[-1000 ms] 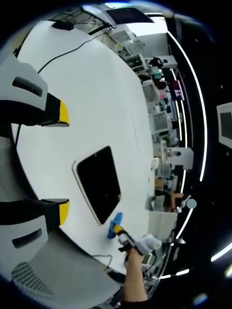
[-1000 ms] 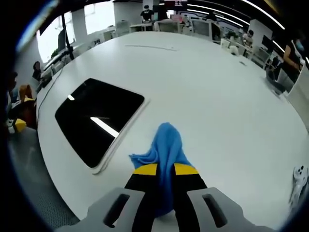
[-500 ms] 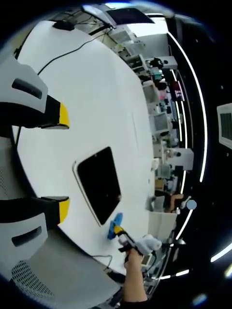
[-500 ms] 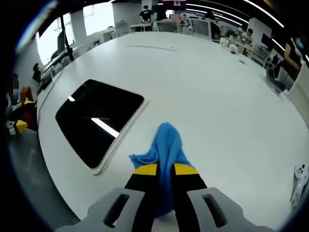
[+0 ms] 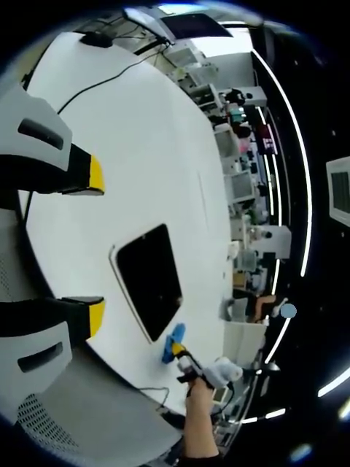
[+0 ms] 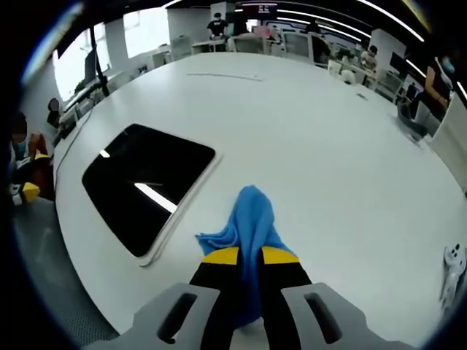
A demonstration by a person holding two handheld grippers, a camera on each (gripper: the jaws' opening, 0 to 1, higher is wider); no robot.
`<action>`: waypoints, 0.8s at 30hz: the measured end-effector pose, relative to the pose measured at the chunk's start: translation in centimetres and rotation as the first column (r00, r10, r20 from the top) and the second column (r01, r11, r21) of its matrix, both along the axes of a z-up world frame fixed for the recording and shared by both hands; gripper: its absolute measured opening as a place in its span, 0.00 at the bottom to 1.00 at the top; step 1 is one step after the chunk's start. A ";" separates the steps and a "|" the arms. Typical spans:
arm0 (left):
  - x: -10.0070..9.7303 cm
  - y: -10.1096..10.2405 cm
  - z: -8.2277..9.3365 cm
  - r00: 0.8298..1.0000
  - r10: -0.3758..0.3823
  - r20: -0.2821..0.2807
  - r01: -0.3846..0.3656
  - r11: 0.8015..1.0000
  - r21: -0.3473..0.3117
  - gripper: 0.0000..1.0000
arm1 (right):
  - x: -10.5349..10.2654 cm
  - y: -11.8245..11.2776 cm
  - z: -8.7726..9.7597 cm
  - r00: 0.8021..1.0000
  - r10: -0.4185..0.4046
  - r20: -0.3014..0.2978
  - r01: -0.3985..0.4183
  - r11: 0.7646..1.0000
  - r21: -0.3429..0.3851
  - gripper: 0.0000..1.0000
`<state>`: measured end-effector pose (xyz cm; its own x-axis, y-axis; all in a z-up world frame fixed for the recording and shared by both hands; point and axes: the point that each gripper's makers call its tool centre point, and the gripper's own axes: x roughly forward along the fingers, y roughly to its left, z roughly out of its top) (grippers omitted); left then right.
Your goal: Wipe the mirror surface with the cleaning cloth until all visible marks leave the cleaned area.
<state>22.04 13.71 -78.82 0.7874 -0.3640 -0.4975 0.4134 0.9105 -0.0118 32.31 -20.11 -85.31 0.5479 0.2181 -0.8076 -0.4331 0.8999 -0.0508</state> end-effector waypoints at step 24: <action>-0.1 0.1 -0.1 1.000 -0.001 -0.001 0.001 1.000 0.000 0.54 | 7.0 6.1 6.0 0.997 0.039 0.062 -0.046 0.991 0.128 0.04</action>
<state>21.98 13.81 -78.89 0.7867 -0.3648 -0.4980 0.4145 0.9100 -0.0117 39.32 -14.03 -79.33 0.5817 0.3425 -0.7378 -0.4708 0.8814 0.0379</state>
